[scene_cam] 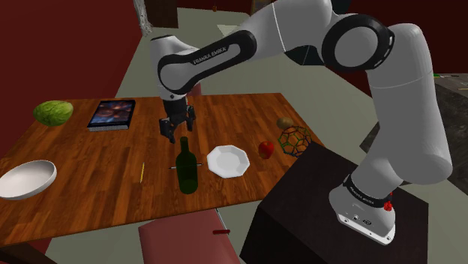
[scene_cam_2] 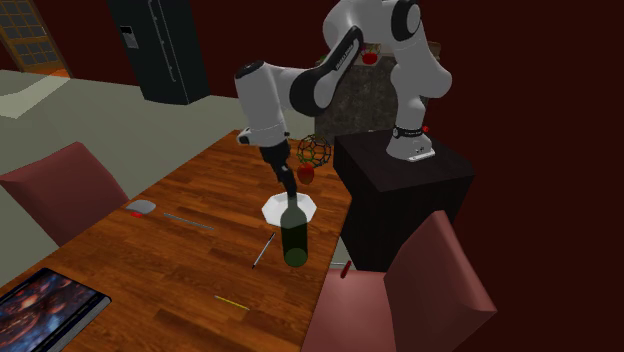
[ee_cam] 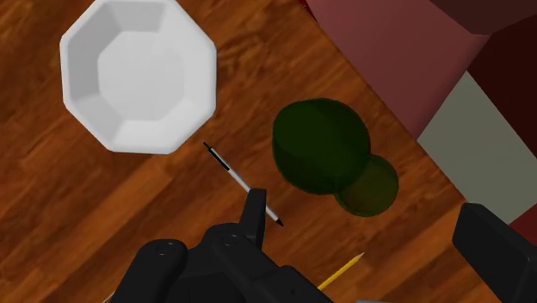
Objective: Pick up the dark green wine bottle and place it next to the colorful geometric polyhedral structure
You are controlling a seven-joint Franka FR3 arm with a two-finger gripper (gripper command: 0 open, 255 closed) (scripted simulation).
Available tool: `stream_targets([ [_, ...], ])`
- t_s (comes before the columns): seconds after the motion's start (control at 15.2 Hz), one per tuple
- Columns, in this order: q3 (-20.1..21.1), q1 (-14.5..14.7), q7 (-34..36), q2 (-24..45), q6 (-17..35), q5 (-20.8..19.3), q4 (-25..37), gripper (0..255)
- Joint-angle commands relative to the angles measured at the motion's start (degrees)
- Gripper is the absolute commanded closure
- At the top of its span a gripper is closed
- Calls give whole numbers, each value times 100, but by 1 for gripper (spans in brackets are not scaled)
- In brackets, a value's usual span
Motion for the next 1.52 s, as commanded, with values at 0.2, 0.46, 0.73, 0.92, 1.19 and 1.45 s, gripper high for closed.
stream_targets([
  [0.2,-10,23,16,135,355,-19,-218,0],
  [0.46,-10,23,16,135,355,-19,-218,0],
  [0.73,-10,23,16,134,354,-19,-218,0],
  [0.92,-10,23,16,134,355,-19,-218,255],
  [1.19,-10,23,16,134,354,-19,-218,255],
  [1.45,-6,20,17,94,302,-14,-206,255],
])
